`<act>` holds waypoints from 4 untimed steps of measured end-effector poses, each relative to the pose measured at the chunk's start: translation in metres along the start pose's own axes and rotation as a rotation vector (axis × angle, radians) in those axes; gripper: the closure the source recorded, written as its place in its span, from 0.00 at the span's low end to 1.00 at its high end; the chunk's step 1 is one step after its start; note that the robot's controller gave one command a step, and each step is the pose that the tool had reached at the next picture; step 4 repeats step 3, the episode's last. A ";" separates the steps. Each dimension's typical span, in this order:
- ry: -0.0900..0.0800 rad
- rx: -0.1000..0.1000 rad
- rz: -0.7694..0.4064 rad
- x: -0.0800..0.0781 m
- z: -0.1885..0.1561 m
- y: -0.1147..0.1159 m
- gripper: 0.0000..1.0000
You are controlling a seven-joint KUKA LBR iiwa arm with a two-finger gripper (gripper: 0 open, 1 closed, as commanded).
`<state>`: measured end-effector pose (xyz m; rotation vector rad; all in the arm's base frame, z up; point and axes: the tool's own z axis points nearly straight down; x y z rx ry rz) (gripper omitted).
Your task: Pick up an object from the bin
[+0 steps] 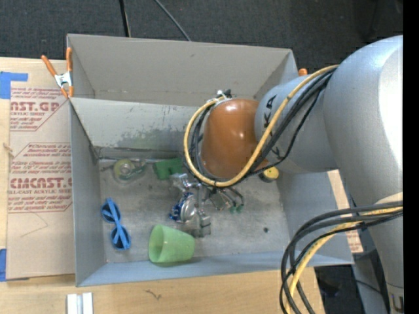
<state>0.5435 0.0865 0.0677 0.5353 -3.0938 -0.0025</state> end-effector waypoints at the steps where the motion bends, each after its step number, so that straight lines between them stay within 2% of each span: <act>1: -0.003 0.000 0.000 0.000 0.000 0.001 0.00; 2: -0.002 0.001 0.001 0.000 0.000 0.001 1.00; 3: -0.012 0.003 0.000 -0.003 -0.095 0.001 1.00; 4: -0.012 0.003 0.000 -0.003 -0.095 0.001 1.00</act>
Offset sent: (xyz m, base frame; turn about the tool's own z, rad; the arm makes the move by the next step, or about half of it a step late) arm 0.0000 0.0000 0.0000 0.0000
